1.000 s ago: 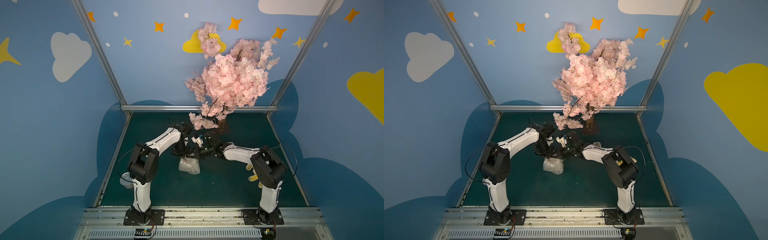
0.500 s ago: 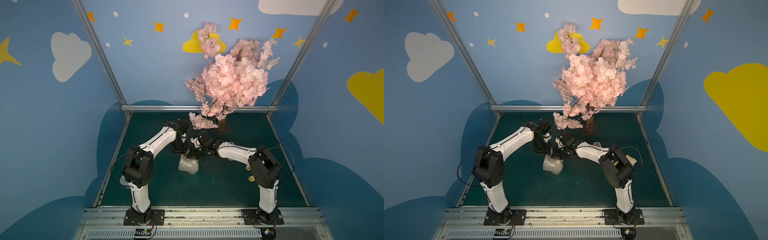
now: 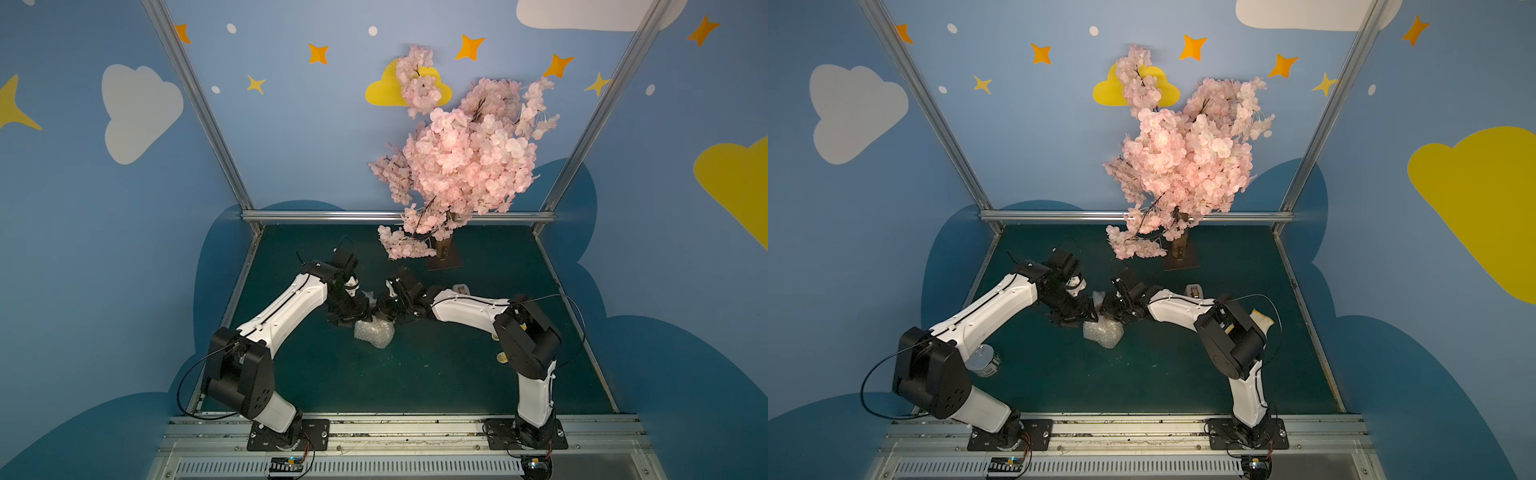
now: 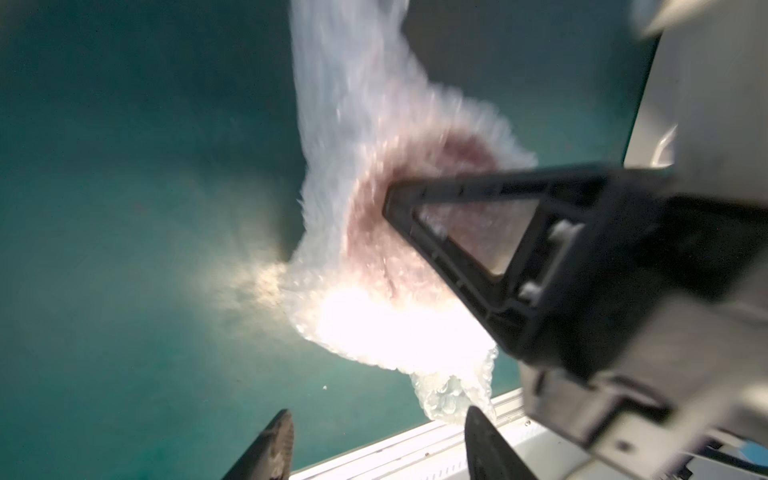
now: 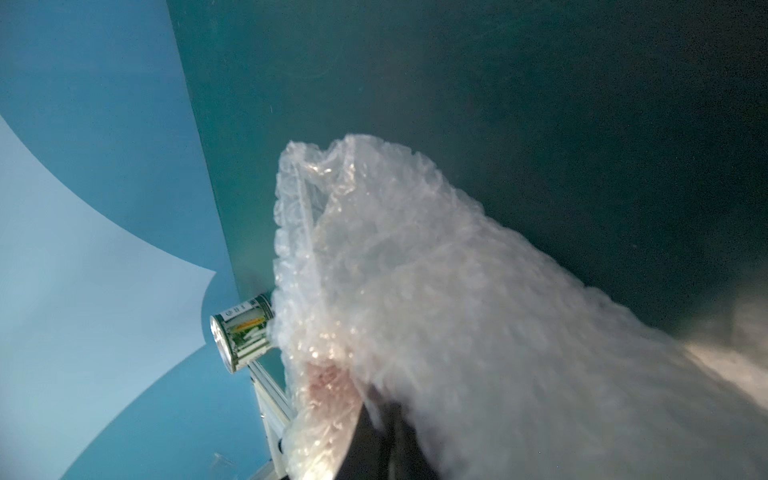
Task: Wrap mugs in bubble wrap
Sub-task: Wrap the mug in bubble wrap.
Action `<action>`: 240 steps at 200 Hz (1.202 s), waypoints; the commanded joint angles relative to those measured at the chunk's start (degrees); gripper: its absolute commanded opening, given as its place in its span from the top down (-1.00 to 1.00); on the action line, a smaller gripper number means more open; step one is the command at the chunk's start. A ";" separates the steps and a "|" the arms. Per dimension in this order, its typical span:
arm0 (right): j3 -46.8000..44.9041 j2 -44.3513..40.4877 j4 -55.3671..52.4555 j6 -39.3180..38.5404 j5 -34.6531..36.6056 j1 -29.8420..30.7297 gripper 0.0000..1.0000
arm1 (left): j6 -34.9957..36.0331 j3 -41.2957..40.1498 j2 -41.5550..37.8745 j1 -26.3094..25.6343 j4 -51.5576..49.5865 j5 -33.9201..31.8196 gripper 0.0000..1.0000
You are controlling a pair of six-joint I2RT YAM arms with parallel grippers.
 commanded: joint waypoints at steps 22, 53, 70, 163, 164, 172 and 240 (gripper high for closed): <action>-2.76 1.68 -0.33 4.01 5.05 0.88 1.00 | -6.38 -5.39 -1.49 -0.75 10.78 4.17 -0.33; -3.13 1.09 -0.13 4.11 5.78 1.31 1.00 | -9.27 -6.44 -1.86 -0.72 14.87 2.42 -0.33; -3.44 0.99 0.07 4.20 5.64 1.42 1.00 | -11.75 -8.31 -2.93 -0.54 18.10 1.50 -0.33; -4.36 0.45 0.38 3.67 5.78 1.57 1.00 | -17.10 -13.93 -9.94 0.90 23.22 0.11 -0.25; -4.36 0.45 0.36 3.67 5.78 1.57 1.00 | -17.11 -13.83 -9.83 0.91 23.10 0.16 -0.25; -4.28 0.45 0.30 3.67 5.78 1.55 1.00 | -16.98 -13.26 -8.57 0.86 22.38 0.90 -0.25; -4.07 0.67 0.43 3.77 5.95 1.57 1.00 | -17.95 -12.81 -3.87 0.99 21.93 0.56 -0.20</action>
